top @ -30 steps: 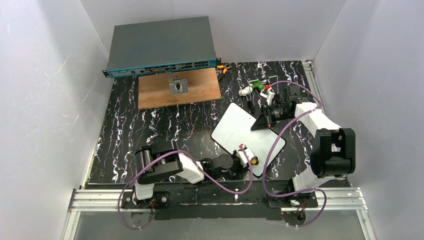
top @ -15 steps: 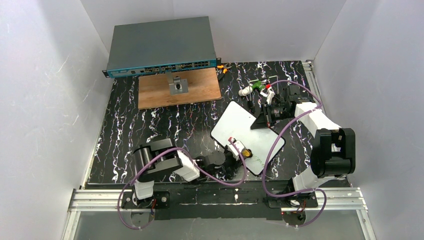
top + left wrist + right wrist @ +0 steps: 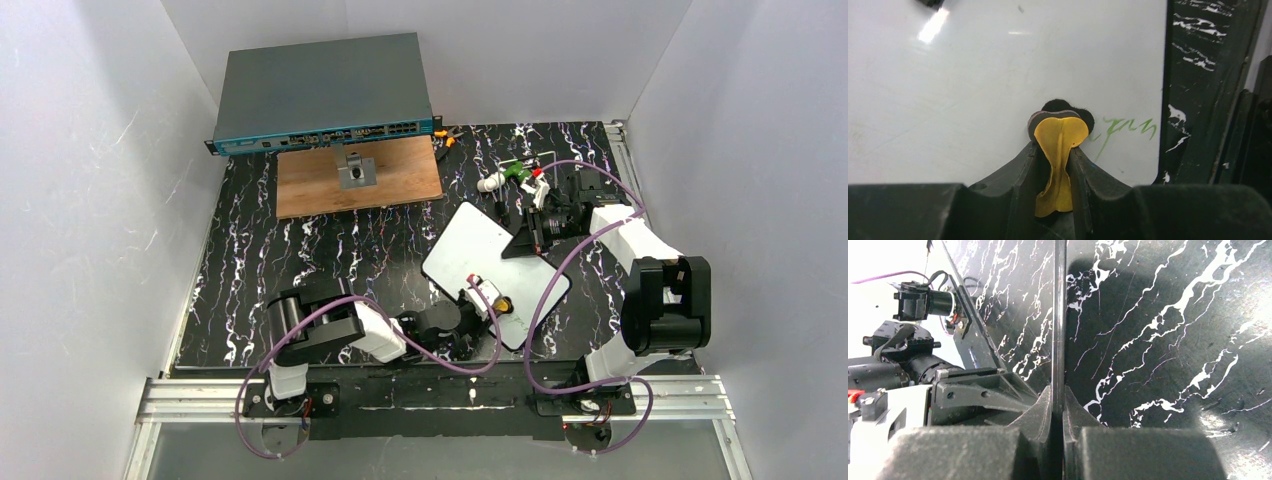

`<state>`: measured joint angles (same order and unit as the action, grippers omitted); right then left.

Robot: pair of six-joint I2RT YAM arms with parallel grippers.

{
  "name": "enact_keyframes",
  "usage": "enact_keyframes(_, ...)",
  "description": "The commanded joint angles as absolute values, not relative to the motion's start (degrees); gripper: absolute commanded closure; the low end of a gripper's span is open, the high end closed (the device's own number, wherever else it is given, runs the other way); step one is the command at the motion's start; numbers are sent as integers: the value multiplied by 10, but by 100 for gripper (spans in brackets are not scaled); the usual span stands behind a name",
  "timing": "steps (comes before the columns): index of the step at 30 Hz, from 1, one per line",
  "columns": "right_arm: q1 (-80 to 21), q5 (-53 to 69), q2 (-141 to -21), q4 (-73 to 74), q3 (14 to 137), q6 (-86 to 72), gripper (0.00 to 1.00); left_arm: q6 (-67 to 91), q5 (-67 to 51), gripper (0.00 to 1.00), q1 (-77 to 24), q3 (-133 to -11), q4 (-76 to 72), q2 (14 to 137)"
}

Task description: Erase the whiteboard

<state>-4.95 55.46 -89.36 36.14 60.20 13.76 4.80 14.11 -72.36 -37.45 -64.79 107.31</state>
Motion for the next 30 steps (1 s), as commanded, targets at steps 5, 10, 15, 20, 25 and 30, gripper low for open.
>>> enact_keyframes(5,-61,631,-895,380,606,141,99,37,203,100,-719,-392,-653,1038)
enact_keyframes(10,-61,631,-894,380,606,142,99,66,205,100,-691,-365,-660,1024)
enact_keyframes(15,-61,631,-894,381,606,142,99,51,184,100,-687,-361,-645,1015)
enact_keyframes(20,-61,631,-894,382,606,144,99,37,144,100,-699,-375,-626,1012)
enact_keyframes(25,-61,632,-896,382,606,145,99,4,139,100,-737,-404,-615,1029)
enact_keyframes(30,-61,632,-894,384,606,147,99,2,152,100,-744,-419,-627,1053)
